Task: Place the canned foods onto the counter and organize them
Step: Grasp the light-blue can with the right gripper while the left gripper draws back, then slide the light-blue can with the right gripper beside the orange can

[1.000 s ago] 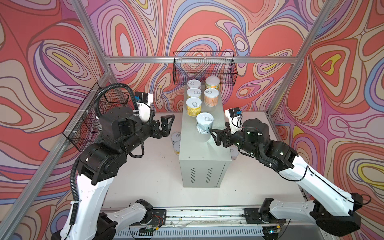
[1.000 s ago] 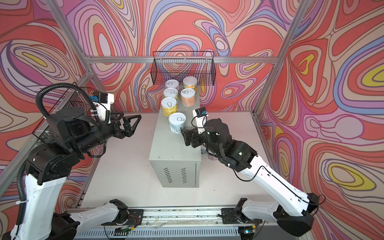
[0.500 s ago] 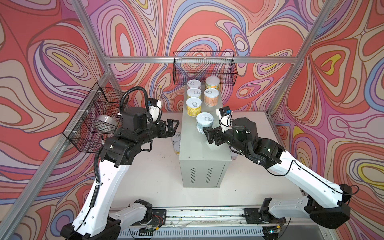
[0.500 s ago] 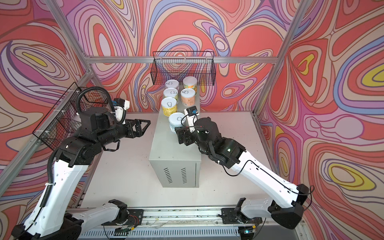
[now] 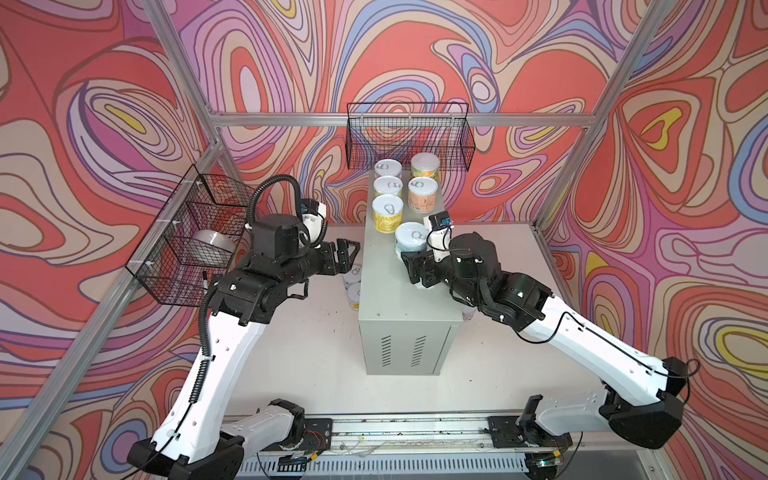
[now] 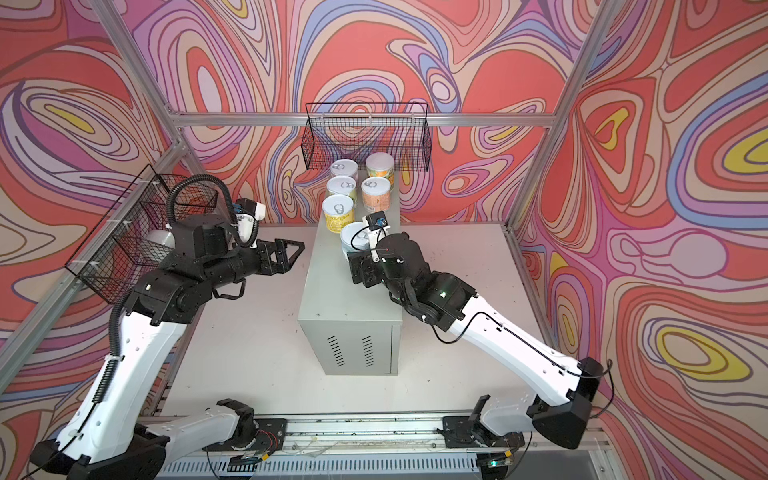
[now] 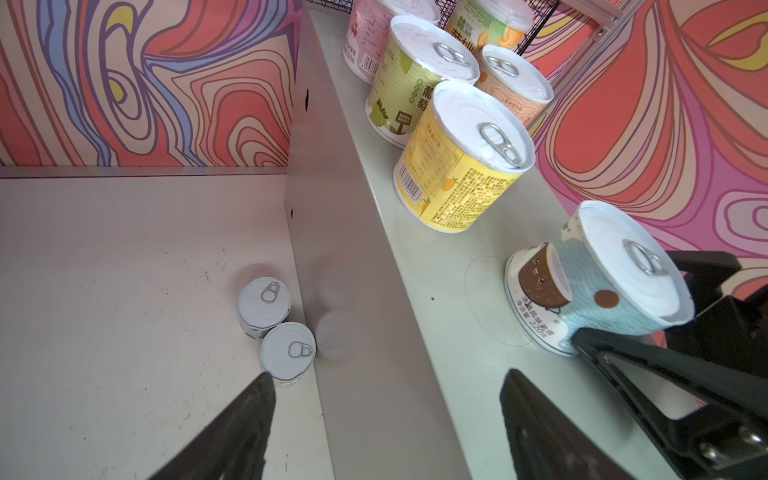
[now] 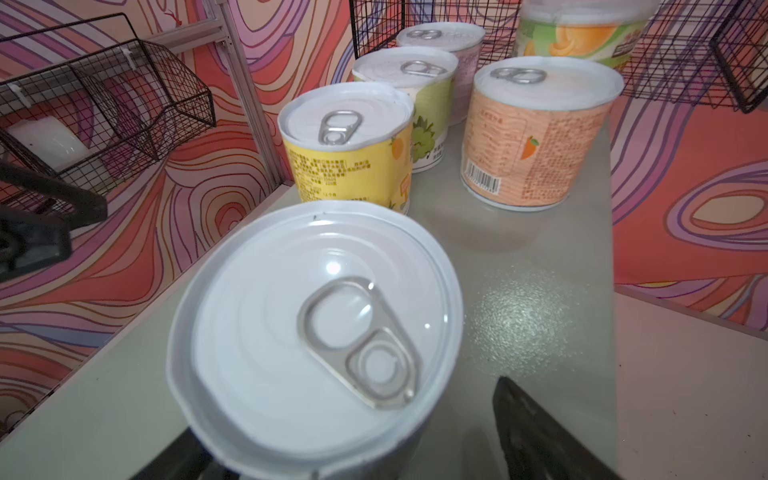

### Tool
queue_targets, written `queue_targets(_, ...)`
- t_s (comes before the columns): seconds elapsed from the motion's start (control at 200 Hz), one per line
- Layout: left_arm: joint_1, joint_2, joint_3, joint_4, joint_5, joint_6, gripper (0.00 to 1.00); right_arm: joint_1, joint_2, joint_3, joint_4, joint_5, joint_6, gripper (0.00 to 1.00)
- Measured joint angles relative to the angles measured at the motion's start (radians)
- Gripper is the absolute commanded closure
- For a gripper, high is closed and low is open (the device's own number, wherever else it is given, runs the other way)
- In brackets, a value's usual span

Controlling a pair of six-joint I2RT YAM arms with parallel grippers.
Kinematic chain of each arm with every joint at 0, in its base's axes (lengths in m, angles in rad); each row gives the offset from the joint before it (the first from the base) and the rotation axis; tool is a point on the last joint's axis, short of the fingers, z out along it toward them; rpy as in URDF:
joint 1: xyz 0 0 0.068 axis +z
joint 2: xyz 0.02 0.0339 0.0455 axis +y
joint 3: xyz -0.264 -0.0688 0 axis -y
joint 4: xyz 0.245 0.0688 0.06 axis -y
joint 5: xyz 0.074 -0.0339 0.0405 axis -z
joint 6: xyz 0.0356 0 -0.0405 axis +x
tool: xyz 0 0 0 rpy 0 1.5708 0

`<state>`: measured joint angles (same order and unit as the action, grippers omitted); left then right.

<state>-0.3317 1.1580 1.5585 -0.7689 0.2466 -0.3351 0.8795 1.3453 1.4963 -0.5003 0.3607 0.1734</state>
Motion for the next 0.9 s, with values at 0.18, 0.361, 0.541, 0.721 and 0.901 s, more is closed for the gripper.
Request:
queue_targets(0.18,0.005,0.002,-0.017,0.011,0.000,-0.006,0.16,-0.015,0.011,0.030,0.010,0.017,-0.007,0.19)
queue_targets(0.361,0.011,0.003,-0.034,0.014,0.000,-0.008,0.16,-0.059,0.044,0.066,0.025,0.016,-0.008,0.27)
queue_targets(0.541,0.013,0.005,-0.043,0.028,0.001,-0.010,0.16,-0.105,0.069,0.071,0.038,0.002,0.000,0.34)
queue_targets(0.721,0.019,0.020,-0.044,0.043,0.008,-0.010,0.17,-0.148,0.092,0.072,0.044,-0.022,0.007,0.35)
queue_targets(0.901,0.023,0.037,-0.047,0.050,0.014,-0.010,0.17,-0.174,0.116,0.083,0.047,-0.044,0.010,0.34)
